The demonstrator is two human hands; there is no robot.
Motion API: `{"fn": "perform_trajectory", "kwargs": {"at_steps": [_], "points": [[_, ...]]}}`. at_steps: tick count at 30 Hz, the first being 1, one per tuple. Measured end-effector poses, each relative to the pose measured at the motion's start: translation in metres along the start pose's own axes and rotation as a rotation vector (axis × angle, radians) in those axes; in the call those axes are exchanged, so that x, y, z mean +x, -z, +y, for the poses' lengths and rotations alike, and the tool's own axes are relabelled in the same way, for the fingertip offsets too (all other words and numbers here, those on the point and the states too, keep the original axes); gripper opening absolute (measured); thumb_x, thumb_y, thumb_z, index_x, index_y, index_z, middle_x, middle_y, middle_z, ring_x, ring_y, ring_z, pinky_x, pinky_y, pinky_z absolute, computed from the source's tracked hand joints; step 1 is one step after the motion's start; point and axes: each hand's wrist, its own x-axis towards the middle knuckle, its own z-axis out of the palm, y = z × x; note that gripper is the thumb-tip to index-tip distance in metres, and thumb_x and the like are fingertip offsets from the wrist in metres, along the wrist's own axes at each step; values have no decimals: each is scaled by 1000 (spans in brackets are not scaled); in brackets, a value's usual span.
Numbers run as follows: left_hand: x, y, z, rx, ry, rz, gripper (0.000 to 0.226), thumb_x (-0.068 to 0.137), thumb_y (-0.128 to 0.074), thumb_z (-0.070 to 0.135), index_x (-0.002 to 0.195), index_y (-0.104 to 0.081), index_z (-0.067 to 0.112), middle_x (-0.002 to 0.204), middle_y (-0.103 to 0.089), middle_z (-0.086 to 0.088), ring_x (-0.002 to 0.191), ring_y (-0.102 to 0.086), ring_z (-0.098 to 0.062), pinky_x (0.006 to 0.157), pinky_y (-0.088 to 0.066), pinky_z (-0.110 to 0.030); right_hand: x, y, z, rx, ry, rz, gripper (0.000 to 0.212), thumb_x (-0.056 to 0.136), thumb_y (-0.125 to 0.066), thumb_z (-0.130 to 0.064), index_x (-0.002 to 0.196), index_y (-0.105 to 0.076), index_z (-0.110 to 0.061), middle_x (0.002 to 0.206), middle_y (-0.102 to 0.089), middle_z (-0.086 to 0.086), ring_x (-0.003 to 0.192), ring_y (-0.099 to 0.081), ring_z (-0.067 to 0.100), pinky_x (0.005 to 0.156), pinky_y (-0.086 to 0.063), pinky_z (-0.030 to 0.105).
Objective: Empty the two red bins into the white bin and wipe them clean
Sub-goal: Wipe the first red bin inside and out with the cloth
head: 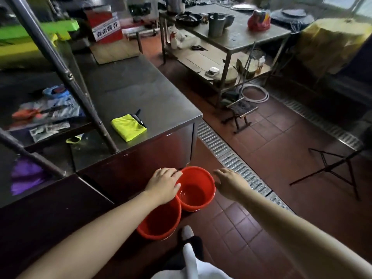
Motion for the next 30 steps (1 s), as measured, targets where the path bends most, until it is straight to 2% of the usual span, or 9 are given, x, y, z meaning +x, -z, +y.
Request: {"fn": "perform_trajectory", "kwargs": {"at_steps": [9,12,16,23,26,30], "points": [[126,-14,-14,-63,39,-84,48,95,-46,44,140,-47,27,140,-50,2,130,-44,-22,112,-29,-39,115,22,67,21,25,-116,45,103,-46,-43,146,-43,-32,146,-51,0,130,-51,22,105,-48,42],[152,-16,-15,-55,73,-46,46,94,-48,43,136,-51,25,134,-54,1,126,-48,-23,109,-33,-40,145,16,88,16,71,-178,48,102,-46,-42,148,-40,-33,147,-49,0,133,-48,22,108,-44,41],[171,-25,-8,-79,190,-62,44,94,-48,42,133,-54,23,129,-58,-1,121,-52,-25,107,-36,-38,191,11,115,-39,187,-275,50,102,-48,-40,150,-38,-31,147,-48,1,135,-45,23,108,-43,42],[172,-55,40,-162,522,-57,45,93,-47,40,134,-54,22,129,-58,-2,122,-51,-25,106,-36,-37,251,-5,150,-150,481,-394,52,99,-52,-38,149,-36,-34,147,-47,-3,136,-43,24,109,-40,42],[174,-77,58,-192,623,-90,46,92,-47,40,135,-53,25,132,-57,-1,125,-49,-23,108,-34,-37,262,-25,165,-162,538,-435,51,99,-50,-38,148,-37,-31,148,-47,-2,136,-43,25,109,-39,43],[184,-122,67,-210,662,-119,44,91,-53,39,133,-55,26,132,-59,-1,125,-50,-22,107,-36,-39,274,-74,188,-147,564,-452,52,97,-49,-34,148,-40,-28,150,-45,-3,138,-41,24,108,-39,40]]}}
